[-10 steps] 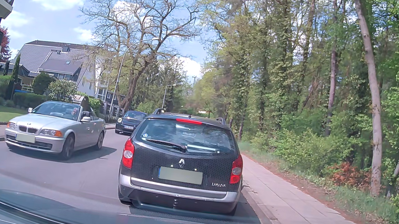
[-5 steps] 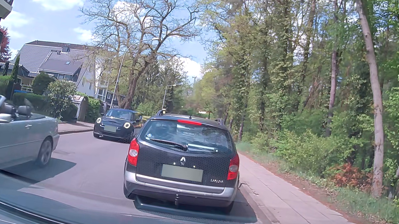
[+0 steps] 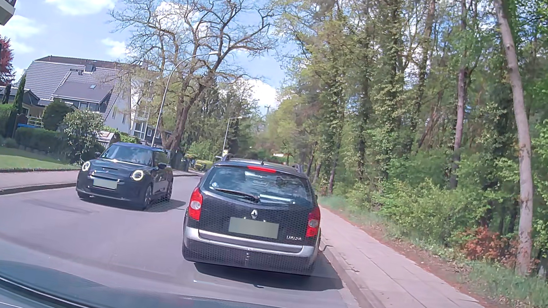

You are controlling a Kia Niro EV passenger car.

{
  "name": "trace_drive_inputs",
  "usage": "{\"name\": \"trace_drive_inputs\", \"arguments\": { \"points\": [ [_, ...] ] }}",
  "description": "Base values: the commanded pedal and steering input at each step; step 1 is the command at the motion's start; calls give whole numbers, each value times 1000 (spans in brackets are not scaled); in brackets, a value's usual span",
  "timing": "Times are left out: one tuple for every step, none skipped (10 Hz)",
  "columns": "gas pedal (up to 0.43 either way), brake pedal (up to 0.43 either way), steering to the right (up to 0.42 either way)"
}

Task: Follow the waypoints while adhering to traffic rules and regulations

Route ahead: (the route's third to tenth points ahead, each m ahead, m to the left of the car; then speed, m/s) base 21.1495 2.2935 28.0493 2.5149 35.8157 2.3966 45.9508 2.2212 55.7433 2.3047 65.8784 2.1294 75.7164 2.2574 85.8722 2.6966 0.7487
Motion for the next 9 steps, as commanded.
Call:
{"name": "trace_drive_inputs", "arguments": {
  "points": [
    [189,0,-28],
    [209,0,-28],
    [209,0,-28],
    [220,0,-28],
    [220,0,-28],
    [220,0,-28],
    [220,0,-29],
    [220,0,-31],
    [220,0,-35]
  ]
}}
